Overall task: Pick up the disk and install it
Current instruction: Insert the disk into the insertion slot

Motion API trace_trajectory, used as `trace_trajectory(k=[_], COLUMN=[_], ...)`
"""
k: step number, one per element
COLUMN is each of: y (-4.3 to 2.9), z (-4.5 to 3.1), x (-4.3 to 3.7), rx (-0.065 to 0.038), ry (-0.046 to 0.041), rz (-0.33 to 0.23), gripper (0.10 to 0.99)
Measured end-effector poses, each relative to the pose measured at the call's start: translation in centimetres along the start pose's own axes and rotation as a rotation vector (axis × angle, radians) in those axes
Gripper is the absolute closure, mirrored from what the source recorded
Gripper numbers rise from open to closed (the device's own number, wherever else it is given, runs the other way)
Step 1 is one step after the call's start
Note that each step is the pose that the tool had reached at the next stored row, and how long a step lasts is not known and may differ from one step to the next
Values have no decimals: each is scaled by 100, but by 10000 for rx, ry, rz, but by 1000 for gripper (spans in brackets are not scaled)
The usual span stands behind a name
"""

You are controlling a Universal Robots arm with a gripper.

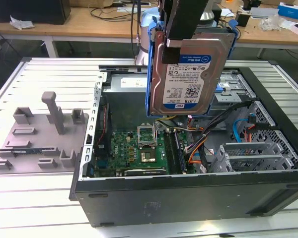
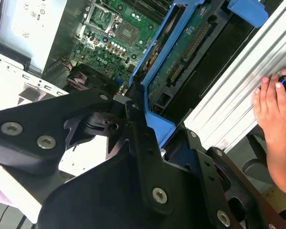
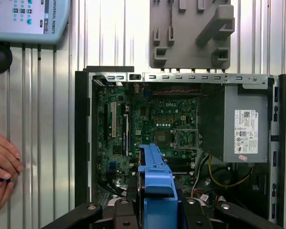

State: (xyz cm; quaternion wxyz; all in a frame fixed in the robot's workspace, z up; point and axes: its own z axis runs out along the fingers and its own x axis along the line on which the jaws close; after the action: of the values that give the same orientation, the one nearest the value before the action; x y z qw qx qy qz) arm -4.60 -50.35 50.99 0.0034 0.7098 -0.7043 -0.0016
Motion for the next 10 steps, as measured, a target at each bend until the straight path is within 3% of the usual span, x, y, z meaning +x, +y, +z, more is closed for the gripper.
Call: trace_trajectory(k=[3, 5, 7, 10], y=[-1, 0, 1, 1], z=[4, 5, 11, 15], x=[13, 49, 112, 121], rx=[0, 0, 3, 2], ry=[-16, -100, -305, -341], rz=[-2, 0, 0, 6], gripper=[718, 718, 718, 718])
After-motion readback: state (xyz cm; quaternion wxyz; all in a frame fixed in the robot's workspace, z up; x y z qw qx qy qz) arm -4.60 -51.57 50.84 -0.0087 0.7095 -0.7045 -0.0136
